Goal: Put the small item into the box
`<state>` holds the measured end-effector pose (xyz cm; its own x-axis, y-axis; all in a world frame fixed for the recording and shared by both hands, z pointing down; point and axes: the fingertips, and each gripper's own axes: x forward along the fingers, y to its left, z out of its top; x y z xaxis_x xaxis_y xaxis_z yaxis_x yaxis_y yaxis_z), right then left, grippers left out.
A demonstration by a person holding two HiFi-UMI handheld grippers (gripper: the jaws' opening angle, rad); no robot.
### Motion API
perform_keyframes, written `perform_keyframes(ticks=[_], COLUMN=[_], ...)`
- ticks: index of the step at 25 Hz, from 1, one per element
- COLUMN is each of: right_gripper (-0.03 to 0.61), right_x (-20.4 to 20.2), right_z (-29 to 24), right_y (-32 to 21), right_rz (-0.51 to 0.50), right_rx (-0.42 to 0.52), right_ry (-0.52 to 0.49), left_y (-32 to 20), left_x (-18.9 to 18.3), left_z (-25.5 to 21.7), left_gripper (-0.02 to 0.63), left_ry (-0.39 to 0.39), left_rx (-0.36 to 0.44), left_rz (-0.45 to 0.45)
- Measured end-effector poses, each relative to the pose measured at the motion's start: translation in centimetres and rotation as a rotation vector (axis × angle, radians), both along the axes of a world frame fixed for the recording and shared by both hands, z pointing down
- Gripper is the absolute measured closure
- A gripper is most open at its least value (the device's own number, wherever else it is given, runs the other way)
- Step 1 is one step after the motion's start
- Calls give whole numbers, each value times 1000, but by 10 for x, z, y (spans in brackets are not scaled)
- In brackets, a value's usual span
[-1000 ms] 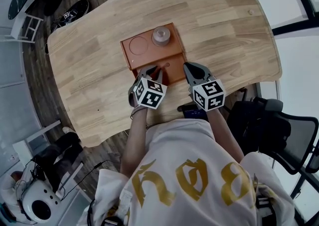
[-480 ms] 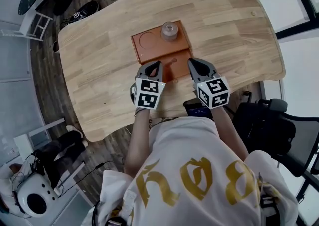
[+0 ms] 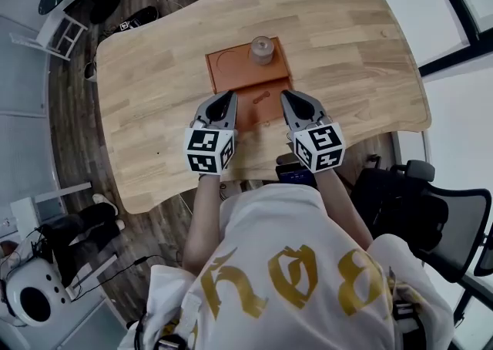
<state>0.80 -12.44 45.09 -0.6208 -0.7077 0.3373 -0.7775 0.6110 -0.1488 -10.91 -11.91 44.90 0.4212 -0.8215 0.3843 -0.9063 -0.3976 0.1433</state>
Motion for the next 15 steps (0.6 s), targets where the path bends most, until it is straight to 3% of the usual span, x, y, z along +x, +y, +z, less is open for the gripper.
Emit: perform_keyframes(ticks=[8,15], right_gripper=[566,566], right_x=[11,16], right_z=[-26,-40], right_y=[13,21], right_rz=[35,63], right_rx=[57,90], right_ry=[-21,-53], left_y=[19,27], left_x=[-3,0], left_z=[-45,-58], left_gripper=[603,604], left_ry=[66,21], left_rx=[117,158], left_rz=[-21,-11])
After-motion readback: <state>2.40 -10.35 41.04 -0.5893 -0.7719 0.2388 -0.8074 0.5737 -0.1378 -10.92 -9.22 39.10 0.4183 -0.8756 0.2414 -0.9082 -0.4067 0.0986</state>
